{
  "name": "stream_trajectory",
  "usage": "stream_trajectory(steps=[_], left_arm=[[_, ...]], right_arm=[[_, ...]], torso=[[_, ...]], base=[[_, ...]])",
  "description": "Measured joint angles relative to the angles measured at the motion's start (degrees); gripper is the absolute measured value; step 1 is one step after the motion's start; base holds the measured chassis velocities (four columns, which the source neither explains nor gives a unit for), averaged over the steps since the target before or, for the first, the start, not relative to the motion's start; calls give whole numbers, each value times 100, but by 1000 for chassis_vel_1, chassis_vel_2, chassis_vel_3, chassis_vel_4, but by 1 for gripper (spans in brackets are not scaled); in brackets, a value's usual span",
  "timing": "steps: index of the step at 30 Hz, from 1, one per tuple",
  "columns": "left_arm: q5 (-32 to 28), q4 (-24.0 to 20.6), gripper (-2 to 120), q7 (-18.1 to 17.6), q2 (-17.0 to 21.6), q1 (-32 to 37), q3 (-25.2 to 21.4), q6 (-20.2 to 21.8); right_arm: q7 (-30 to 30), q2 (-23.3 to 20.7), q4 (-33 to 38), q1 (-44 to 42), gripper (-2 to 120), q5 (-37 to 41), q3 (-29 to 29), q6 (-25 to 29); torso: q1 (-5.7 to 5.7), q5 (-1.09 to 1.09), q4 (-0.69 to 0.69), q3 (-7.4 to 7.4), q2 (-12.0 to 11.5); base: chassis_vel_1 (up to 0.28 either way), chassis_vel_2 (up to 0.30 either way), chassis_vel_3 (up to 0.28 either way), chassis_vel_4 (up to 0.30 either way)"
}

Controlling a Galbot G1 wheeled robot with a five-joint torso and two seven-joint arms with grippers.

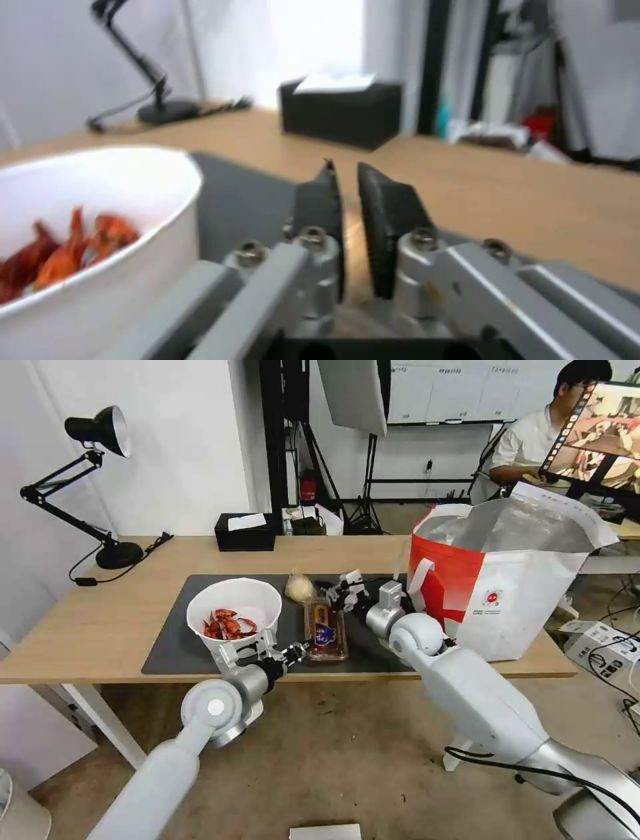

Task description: Pick up the trash from the table and place it into the takeout bag.

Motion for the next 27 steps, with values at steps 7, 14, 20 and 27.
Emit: stream_trajectory(steps=[7, 14, 20, 27], left_arm=[[14, -265, 0, 4, 75, 6, -11, -112], [15, -489, 0, 5, 268, -92, -155, -181], [-14, -549, 0, 9, 559, -224, -331, -274], [-27, -637, 0, 233, 1070, -970, -322, -416]], right_arm=[[418, -540, 1020, -1052, 35, -6, 623, 328], [561, -812, 2175, -2603, 62, -297, 1594, 597], [563, -846, 2794, -3452, 80, -480, 2090, 630], [635, -466, 3072, -4686, 100, -1436, 2598, 1265]], torso=[[0, 0, -1, 0, 0], [0, 1, -3, -1, 0], [0, -2, 0, -1, 1], [0, -2, 1, 0, 0]], base=[[0, 0, 0, 0], [0, 0, 0, 0], [0, 0, 0, 0], [0, 0, 0, 0]])
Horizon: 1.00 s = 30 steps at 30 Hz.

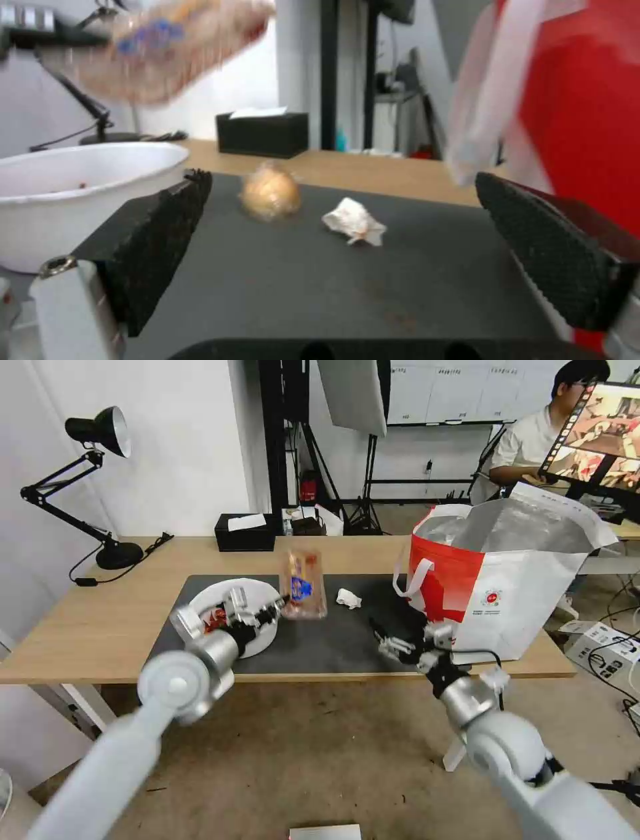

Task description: Pick up the trash from the table and place it into the takeout bag.

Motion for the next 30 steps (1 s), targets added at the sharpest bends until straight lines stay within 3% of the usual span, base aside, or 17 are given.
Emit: stream_trajectory(steps=[5, 9, 14, 17, 19, 25, 28, 30], left_arm=[[159, 30, 0, 211, 153, -658, 280, -151], [310, 200, 0, 276, 127, -1607, 935, -297], [452, 513, 0, 246, -99, -2399, 1559, -420], [498, 772, 0, 215, -343, -2904, 1892, -463], [564, 1162, 0, 138, -716, -3490, 2249, -519], [866, 1787, 0, 57, -1346, -4309, 2803, -585], [1562, 2463, 0, -30, -2026, -4769, 3330, -729], [1787, 2624, 0, -39, -2193, -4817, 3486, -769]], right_arm=[[61, 267, 135, -671, 100, -433, 293, 524], [265, 648, 410, -1635, 100, -1207, 695, 931], [419, 1036, 475, -2202, 100, -1689, 760, 1149], [461, 1288, 440, -2397, 100, -1903, 763, 1274], [466, 1508, 363, -2516, 100, -2090, 756, 1356], [467, 1657, 272, -2577, 100, -2256, 726, 1371], [469, 1647, 186, -2565, 100, -2290, 725, 1350], [469, 1626, 169, -2556, 100, -2291, 725, 1338]], torso=[[0, 3, -1, 0, 0], [0, 0, -2, 0, 0], [0, 2, -3, 0, 0], [0, 1, -2, 0, 0], [1, 2, -1, 0, -1], [1, 4, -3, 0, -1], [1, 4, -2, 1, -1], [1, 4, -2, 1, -1]], base=[[0, 0, 0, 0], [0, 0, 0, 0], [0, 0, 0, 0], [0, 0, 0, 0], [0, 0, 0, 0], [0, 0, 0, 0], [0, 0, 0, 0], [0, 0, 0, 0]])
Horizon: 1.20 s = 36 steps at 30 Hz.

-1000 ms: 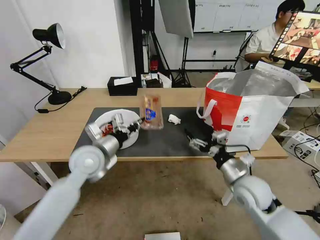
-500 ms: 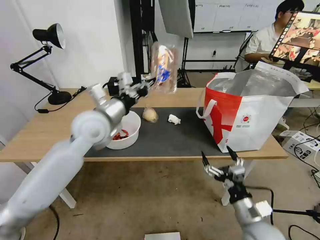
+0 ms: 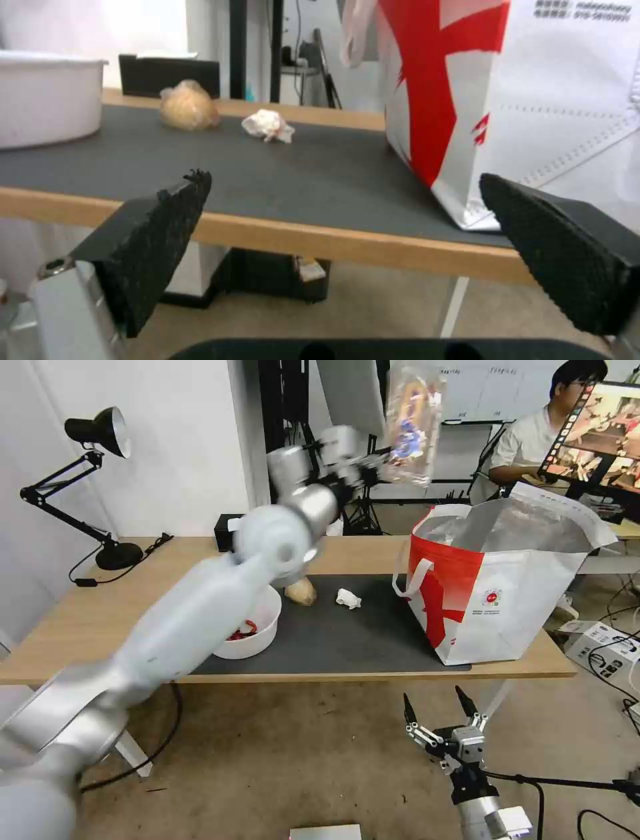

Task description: Pick up the trash from the table and place it into the takeout bag.

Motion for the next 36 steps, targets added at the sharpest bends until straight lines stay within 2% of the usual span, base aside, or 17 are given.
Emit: stream_trajectory(steps=[2, 3, 5, 12, 21, 23, 25, 28, 33, 36], left_arm=[[561, 374, 0, 1, -359, -38, 356, -82], [561, 374, 0, 1, -359, -38, 356, -82], [1264, 697, 0, 167, -570, -39, 669, -184], [2038, 1262, 0, 661, -875, -107, 1074, -206], [1728, 1090, 0, 965, -753, -126, 1194, -186], [1501, 991, 9, 966, -705, -115, 1196, -109], [1419, 963, 13, 963, -682, -112, 1200, -91], [1093, 860, 27, 933, -587, -123, 1226, -16], [824, 758, 39, 922, -552, -144, 1220, 46], [518, 576, 58, 743, -494, -163, 1096, 87]], right_arm=[[3, -64, -33, 25, 100, 2, -3, -29], [3, -64, -33, 25, 100, 2, -3, -29], [15, -113, -49, 65, 100, 19, -10, -59], [53, -218, -52, 157, 100, 96, -22, -154], [63, -333, -85, 228, 100, 181, -28, -178], [65, -353, -105, 256, 100, 191, -38, -191], [66, -359, -115, 266, 100, 195, -45, -201], [56, -384, -146, 291, 100, 199, -65, -224], [44, -410, -152, 316, 100, 199, -108, -243], [41, -462, -137, 367, 100, 240, -165, -328]], torso=[[0, 0, -2, 0, 0], [0, 0, -2, 0, 0], [0, 0, -1, 0, 0], [0, -1, -1, 0, 0], [0, -2, 1, 0, 0], [0, -2, 0, 0, 0], [0, -2, 1, 0, 0], [0, -3, 1, 0, 0], [0, -3, 1, 0, 1], [0, -2, -1, 0, 1]], base=[[0, 0, 0, 0], [0, 0, 0, 0], [0, 0, 0, 0], [0, 0, 0, 0], [0, 0, 0, 0], [0, 0, 0, 0], [0, 0, 0, 0], [0, 0, 0, 0], [0, 0, 0, 0], [0, 0, 0, 0]])
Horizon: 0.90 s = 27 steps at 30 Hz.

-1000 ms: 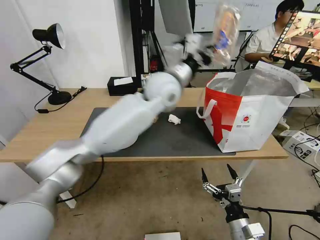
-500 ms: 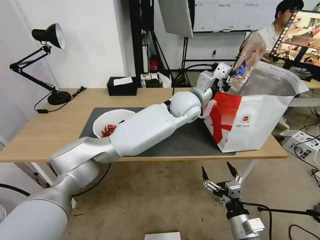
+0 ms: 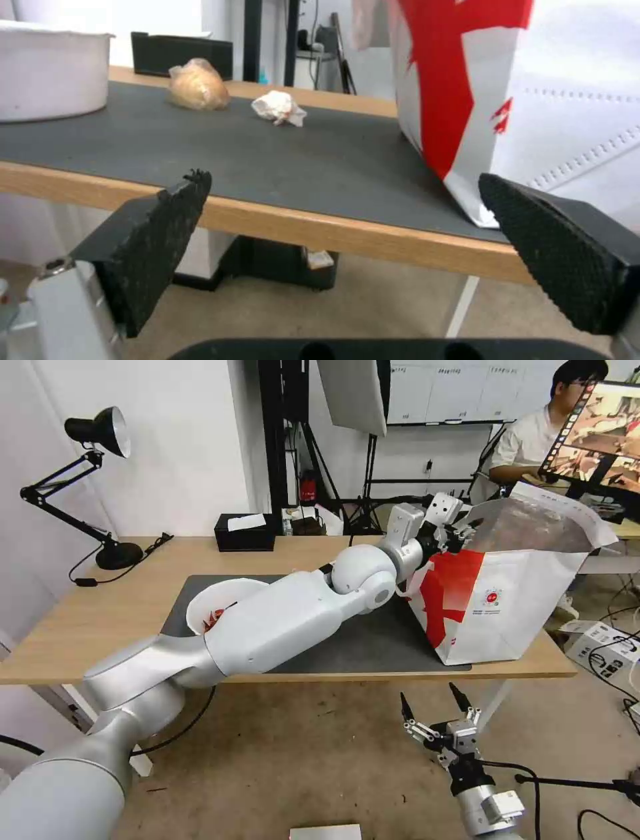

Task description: Pick up the trash from the table and place it into the takeout bag.

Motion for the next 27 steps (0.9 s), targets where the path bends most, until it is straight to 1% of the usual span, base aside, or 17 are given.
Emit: stream_trajectory(steps=[1, 4, 5, 8, 9, 12, 13, 15, 16, 17, 19, 20, 21, 23, 24, 26, 27], left_arm=[[0, 0, 58, 0, 0, 0, 0, 0], [190, -252, 71, -190, 222, 19, -128, -198], [190, -252, 71, -190, 222, 19, -128, -198], [419, -534, 86, -434, 443, 124, -283, -337], [419, -534, 86, -434, 443, 124, -283, -337], [684, -841, 98, -615, 857, 402, -333, -761], [684, -841, 98, -615, 857, 402, -333, -761], [1071, -1192, 100, -730, 1353, 786, -356, -1019], [1071, -1192, 100, -730, 1353, 786, -356, -1019], [1174, -1423, 100, -752, 1617, 1031, -426, -1023], [1351, -2002, 100, -760, 2264, 1637, -829, -934], [1351, -2002, 100, -760, 2264, 1637, -829, -934], [1474, -2214, 100, -759, 2511, 1939, -1077, -927], [2030, -2621, 100, -583, 3098, 3127, -1928, -977], [2030, -2621, 100, -583, 3098, 3127, -1928, -977], [2444, -2840, 100, -365, 3416, 4279, -2762, -1138], [2444, -2840, 100, -365, 3416, 4279, -2762, -1138]], right_arm=[[0, 0, 0, 0, 100, 0, 0, 0], [-1, -40, 75, 29, 100, 28, -18, -35], [-1, -40, 75, 29, 100, 28, -18, -35], [-4, -16, 200, -61, 100, 28, 53, -36], [-4, -16, 200, -61, 100, 28, 53, -36], [2, 36, 336, -129, 100, 19, 120, -36], [2, 36, 336, -129, 100, 19, 120, -36], [54, 50, 425, -133, 100, 35, 82, -54], [54, 50, 425, -133, 100, 35, 82, -54], [74, 55, 454, -132, 100, 44, 58, -63], [90, 50, 481, -104, 100, 58, 16, -70], [90, 50, 481, -104, 100, 58, 16, -70], [92, 29, 496, -78, 100, 103, -13, -76], [98, -60, 600, -8, 100, 368, -136, -146], [98, -60, 600, -8, 100, 368, -136, -146], [100, -123, 648, 109, 100, 581, -246, -165], [100, -123, 648, 109, 100, 581, -246, -165]], torso=[[0, 0, 0, 0, 0], [0, -1, 2, 0, 0], [0, -1, 2, 0, 0], [0, -2, 2, 0, 0], [0, -2, 2, 0, 0], [-1, -1, -1, -1, 0], [-1, -1, -1, -1, 0], [0, -2, 1, -1, 0], [0, -2, 1, -1, 0], [0, -3, 2, 0, 0], [0, -3, 1, 0, 0], [0, -3, 1, 0, 0], [-1, -1, 1, -1, 1], [-1, -7, 5, -1, 1], [-1, -7, 5, -1, 1], [-1, -5, 3, -1, 1], [-1, -5, 3, -1, 1]], base=[[0, 0, 0, 0], [0, 0, 0, 0], [0, 0, 0, 0], [0, 0, 0, 0], [0, 0, 0, 0], [0, 0, 0, 0], [0, 0, 0, 0], [0, 0, 0, 0], [0, 0, 0, 0], [0, 0, 0, 0], [0, 0, 0, 0], [0, 0, 0, 0], [0, 0, 0, 0], [0, 0, 0, 0], [0, 0, 0, 0], [0, 0, 0, 0], [0, 0, 0, 0]])
